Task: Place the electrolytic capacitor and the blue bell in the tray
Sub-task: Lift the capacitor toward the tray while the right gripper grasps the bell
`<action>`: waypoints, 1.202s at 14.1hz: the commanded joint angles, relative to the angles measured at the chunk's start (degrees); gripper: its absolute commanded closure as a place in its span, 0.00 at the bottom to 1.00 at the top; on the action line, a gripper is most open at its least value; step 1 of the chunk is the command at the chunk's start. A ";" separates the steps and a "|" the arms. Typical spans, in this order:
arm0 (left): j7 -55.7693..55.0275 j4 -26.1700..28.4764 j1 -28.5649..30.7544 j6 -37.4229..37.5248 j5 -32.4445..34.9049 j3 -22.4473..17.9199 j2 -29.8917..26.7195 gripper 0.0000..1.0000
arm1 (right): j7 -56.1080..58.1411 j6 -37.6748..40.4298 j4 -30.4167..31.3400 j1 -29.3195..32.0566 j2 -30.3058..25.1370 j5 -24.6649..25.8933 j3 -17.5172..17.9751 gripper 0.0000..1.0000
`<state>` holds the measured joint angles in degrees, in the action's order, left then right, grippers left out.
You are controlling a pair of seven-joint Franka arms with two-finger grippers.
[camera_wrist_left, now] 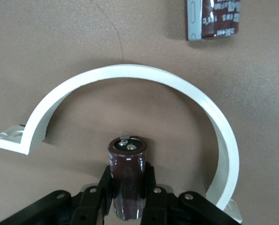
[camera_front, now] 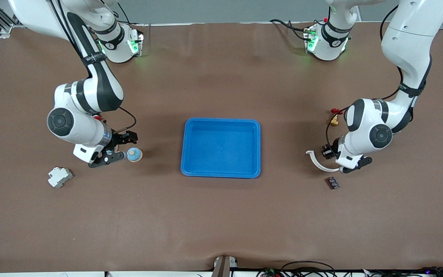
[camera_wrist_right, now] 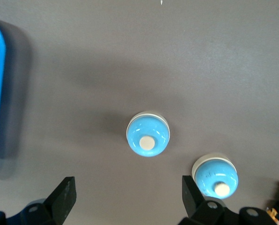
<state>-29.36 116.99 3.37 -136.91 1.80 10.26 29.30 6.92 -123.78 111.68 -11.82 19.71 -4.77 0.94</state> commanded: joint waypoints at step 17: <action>-9.99 -10.99 -5.99 16.50 0.66 1.08 -4.60 1.00 | 7.58 -9.64 -0.15 -0.75 9.12 5.91 -0.15 0.00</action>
<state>-35.44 106.68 0.01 -121.66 1.80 11.05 24.72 12.76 -132.96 111.67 -13.20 28.48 0.23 0.71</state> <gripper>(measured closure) 0.700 0.000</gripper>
